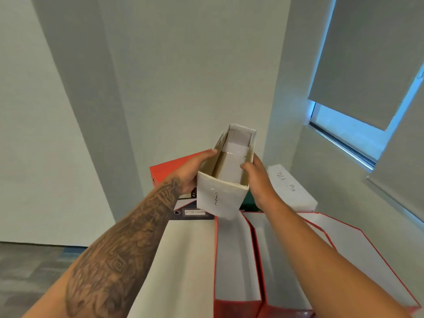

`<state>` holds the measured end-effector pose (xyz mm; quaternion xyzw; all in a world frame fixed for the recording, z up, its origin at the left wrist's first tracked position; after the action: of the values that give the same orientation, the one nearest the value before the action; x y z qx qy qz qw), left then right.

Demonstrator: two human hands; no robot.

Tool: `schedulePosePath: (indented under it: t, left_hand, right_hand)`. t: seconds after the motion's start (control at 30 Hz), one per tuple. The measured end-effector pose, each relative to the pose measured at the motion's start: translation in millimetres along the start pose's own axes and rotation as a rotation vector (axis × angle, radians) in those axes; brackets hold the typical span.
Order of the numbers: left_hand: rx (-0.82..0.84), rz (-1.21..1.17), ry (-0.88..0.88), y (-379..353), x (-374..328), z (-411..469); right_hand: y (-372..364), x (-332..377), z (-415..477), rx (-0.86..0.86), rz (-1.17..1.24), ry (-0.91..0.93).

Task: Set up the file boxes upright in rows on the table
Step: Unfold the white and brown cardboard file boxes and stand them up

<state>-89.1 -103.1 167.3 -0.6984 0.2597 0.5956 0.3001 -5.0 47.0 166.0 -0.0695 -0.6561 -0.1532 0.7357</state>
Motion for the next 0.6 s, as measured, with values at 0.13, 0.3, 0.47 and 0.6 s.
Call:
schedulePosePath:
  t: [0.13,0.3,0.47,0.6]
  left_hand:
    - [-0.022,-0.050,-0.002,24.4,-0.9,-46.9]
    - [-0.061,-0.013,0.071,51.2,19.0,-83.3]
    - [-0.101,0.046,0.224,79.4,65.8,-114.6]
    - [-0.118,0.132,0.321,85.5,102.0,-127.3]
  right_hand:
    - [-45.5,4.6,-22.4,0.090,0.003,-0.021]
    - [-88.1,-9.1,-46.4,0.147,-0.048,-0.072]
    - [-117.6,-32.9,-75.4,0.193,-0.122,-0.170]
    - [-124.2,-61.2,-93.3,0.199,-0.229,-0.220]
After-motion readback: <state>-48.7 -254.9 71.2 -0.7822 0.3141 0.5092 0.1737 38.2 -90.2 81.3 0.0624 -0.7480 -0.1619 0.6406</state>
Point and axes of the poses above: each hand's wrist, its own z-axis towards the middle knuckle, its own y-axis out of the back of the hand, x = y × z, the point moved 6 cm from there along z, towards the middle knuckle, and after that the axes turned 8 degrees about x, right-handed, at the moved point
